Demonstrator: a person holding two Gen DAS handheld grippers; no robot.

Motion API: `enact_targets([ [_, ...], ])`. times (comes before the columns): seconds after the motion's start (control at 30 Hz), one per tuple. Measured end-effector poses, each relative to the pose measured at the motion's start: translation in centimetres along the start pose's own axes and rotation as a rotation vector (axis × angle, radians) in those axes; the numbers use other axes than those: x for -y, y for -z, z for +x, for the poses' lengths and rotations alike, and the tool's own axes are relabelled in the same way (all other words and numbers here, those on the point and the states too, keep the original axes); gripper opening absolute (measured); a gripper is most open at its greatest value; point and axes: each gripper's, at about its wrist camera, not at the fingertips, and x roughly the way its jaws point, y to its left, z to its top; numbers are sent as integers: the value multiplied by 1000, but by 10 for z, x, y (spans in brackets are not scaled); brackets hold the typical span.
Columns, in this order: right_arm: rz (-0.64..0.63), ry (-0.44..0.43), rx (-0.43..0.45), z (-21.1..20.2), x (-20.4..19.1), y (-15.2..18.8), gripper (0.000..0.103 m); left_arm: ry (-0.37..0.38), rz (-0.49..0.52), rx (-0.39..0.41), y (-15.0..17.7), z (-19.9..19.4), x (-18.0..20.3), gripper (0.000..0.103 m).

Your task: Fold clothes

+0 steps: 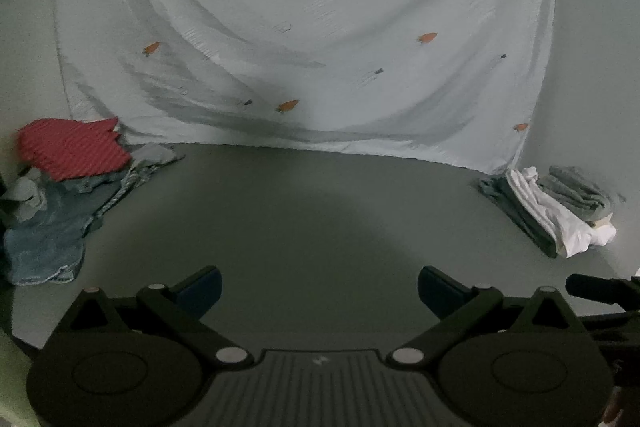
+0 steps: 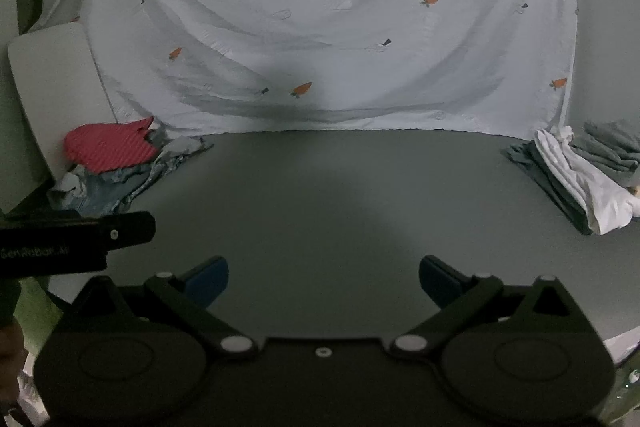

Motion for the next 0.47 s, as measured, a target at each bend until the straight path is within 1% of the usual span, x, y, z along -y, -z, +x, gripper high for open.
enact_targets([
  [0.23, -13, 12, -3, -5, -11, 6, 103, 11, -21, -4, 2, -5, -13, 103],
  [0.47, -17, 19, 5, -6, -13, 5, 103, 13, -18, -4, 3, -9, -13, 103],
])
